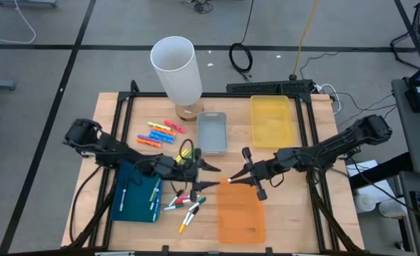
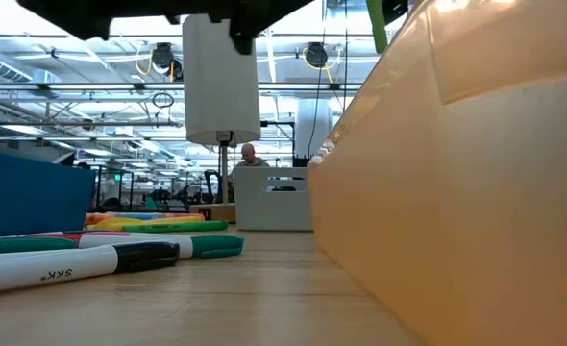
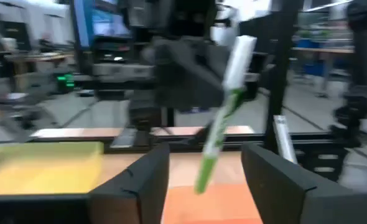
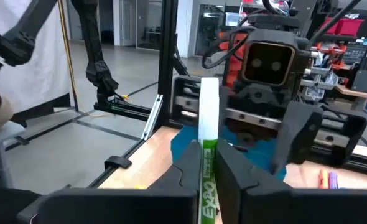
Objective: Pick & Place Markers
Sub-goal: Put the green marker pen into the blue bin
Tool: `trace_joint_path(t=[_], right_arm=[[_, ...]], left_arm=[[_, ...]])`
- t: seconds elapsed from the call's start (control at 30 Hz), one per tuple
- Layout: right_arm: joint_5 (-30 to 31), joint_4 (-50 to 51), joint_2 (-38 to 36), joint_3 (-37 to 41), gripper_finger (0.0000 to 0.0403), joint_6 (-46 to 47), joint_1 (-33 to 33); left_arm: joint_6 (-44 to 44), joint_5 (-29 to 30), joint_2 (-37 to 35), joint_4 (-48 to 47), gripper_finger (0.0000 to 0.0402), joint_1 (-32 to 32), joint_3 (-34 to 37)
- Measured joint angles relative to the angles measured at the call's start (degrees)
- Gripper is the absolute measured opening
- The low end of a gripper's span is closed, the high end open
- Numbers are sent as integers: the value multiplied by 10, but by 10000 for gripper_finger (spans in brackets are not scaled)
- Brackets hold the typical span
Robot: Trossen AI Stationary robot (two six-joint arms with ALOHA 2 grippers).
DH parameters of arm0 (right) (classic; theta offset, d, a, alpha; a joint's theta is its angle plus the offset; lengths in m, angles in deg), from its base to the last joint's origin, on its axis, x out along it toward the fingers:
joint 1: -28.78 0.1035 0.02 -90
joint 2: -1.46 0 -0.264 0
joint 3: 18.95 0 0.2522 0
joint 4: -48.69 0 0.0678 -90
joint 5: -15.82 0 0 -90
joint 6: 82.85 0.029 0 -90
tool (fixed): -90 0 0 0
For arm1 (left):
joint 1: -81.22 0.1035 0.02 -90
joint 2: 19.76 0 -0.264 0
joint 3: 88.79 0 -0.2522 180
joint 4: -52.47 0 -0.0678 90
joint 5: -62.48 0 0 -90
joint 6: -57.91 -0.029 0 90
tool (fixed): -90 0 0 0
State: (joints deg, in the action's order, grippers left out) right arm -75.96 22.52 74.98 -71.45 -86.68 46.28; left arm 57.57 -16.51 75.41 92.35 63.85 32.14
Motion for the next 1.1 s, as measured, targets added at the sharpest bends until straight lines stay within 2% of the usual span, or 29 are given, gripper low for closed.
trace_joint_path(t=[0.17, 0.43, 0.63, 0.7, 0.77, 0.9, 0.93, 1.1], right_arm=[[0, -18, 15, 0, 12, -1, -2], [0, -31, 15, 0, 13, -1, -2], [0, -30, 15, 0, 13, -1, -2], [0, -30, 15, 0, 13, 1, -2], [0, -28, 15, 0, 13, 1, -2], [-2, -14, 15, 0, 18, 1, -1], [0, -13, 15, 0, 23, 5, 0], [7, -2, 14, -1, 68, 47, 2]], left_arm=[[-36, -24, 48, -2, 233, 0, -55], [-41, -27, 105, -17, 235, 1, -112], [-74, -20, 116, -21, 232, 0, -140], [-88, -20, 116, -25, 217, 0, -142], [-96, -20, 116, -25, 180, -1, -142], [-91, 5, 116, -26, 57, -1, -142], [-88, 8, 116, -30, 36, 0, -142], [-71, 37, 96, -64, 36, -6, -142]])
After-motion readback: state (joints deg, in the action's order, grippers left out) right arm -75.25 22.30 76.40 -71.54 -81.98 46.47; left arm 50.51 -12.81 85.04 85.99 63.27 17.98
